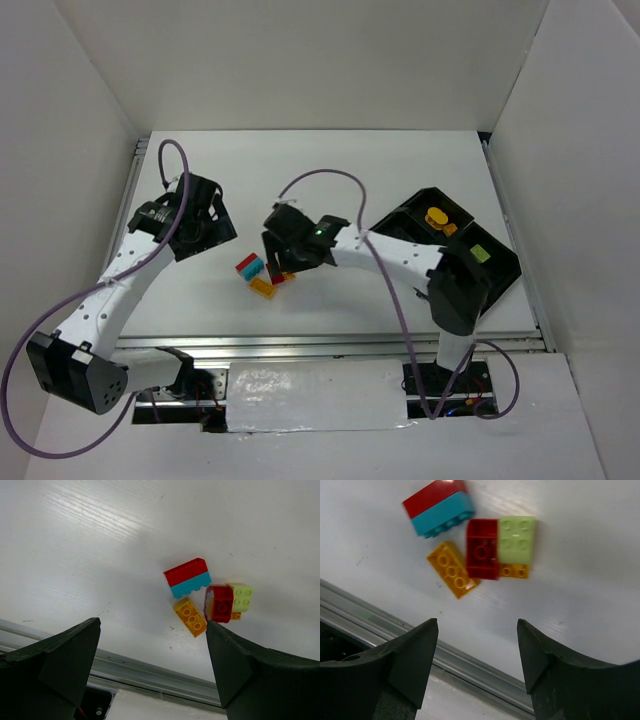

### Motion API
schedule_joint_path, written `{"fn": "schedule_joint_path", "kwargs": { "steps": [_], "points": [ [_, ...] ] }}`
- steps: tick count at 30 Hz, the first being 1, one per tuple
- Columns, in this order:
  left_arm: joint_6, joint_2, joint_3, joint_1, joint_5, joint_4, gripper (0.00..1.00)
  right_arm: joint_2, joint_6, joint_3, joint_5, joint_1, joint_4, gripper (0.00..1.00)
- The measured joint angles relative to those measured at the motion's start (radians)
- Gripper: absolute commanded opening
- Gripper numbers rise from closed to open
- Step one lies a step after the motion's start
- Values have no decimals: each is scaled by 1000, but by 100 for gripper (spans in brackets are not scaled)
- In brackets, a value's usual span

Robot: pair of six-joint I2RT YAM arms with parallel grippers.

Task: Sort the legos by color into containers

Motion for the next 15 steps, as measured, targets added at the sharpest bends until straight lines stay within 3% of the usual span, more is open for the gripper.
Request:
{"fn": "schedule_joint_path", "kwargs": {
  "steps": [5, 15],
  "points": [
    [-3, -56, -21, 30, -24, -35, 100, 148, -127, 114, -89, 92, 23, 70],
    [-16, -228, -63, 44, -48, -53, 99, 284, -361, 205, -195, 88, 48, 74]
  ]
}}
